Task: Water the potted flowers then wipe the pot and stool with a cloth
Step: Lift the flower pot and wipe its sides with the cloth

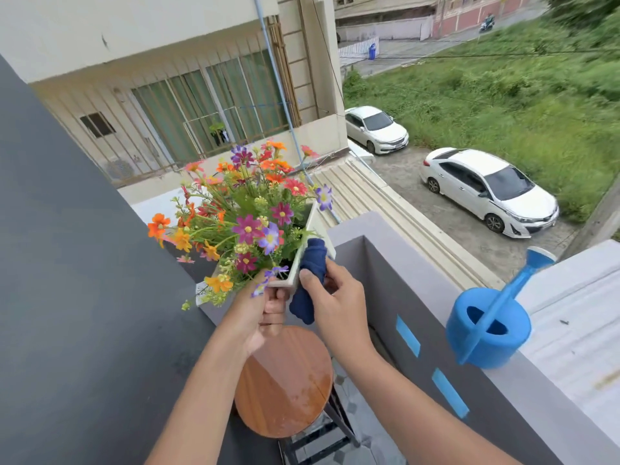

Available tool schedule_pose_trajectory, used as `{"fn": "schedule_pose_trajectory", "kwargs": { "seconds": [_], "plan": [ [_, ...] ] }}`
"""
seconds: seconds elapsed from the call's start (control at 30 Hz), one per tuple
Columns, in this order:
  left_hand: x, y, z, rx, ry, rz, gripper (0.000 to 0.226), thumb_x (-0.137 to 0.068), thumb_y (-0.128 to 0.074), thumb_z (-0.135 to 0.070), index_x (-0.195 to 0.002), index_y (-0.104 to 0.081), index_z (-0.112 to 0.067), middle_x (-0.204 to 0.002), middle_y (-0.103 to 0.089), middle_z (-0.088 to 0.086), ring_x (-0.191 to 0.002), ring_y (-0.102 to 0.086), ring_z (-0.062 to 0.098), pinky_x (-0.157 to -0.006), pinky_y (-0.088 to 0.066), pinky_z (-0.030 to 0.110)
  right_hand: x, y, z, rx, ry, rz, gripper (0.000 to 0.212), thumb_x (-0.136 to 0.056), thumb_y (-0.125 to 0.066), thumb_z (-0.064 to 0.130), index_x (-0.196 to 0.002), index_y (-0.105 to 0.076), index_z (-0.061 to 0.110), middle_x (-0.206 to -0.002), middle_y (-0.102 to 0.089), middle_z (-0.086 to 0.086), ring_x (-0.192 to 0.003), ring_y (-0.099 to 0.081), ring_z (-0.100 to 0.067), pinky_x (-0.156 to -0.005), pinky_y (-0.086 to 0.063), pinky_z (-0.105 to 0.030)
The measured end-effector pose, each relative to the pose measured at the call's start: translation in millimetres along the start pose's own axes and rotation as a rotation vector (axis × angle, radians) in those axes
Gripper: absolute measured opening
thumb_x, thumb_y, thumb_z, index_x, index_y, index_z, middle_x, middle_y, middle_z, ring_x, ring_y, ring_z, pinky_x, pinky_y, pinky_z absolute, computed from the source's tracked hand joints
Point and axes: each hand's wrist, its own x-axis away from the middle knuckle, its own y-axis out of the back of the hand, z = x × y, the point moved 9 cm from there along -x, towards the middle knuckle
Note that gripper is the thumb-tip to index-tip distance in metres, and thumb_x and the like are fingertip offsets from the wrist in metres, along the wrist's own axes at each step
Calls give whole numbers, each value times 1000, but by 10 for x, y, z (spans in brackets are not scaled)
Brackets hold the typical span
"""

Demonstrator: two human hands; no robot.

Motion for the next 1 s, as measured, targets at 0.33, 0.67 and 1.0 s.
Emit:
{"fn": "schedule_pose_trajectory", "kwargs": {
  "seconds": [0.33, 0.67, 1.0],
  "plan": [
    [107, -171, 58, 41, 55, 119, 40, -90, -38, -36, -56, -45, -18, -40, -22, -10, -29, -15, 3, -40, -3, 17, -833, 352, 29, 165, 47, -201, 41, -94, -61, 20, -63, -40, 36, -76, -44, 0, -70, -44, -13, -64, -31, -24],
    [68, -19, 103, 27, 53, 84, 43, -98, -34, -38, -63, -42, -15, -40, -27, -8, -30, -17, 4, -36, -6, 17, -884, 314, -350, 24, -133, -103, 37, -90, -64, 24, -70, -50, -3, -61, -43, -3, -59, -35, -17, -60, -28, -33],
    [-8, -102, 29, 99, 15, 113, 36, -95, -33, -31, -64, -41, -15, -39, -28, -9, -27, -18, 2, -38, -3, 18, -618, 64, 340, -40, 75, -26, 31, -94, -64, 15, -65, -53, 14, -58, -43, 7, -57, -37, -11, -56, -29, -30]
  ]
}}
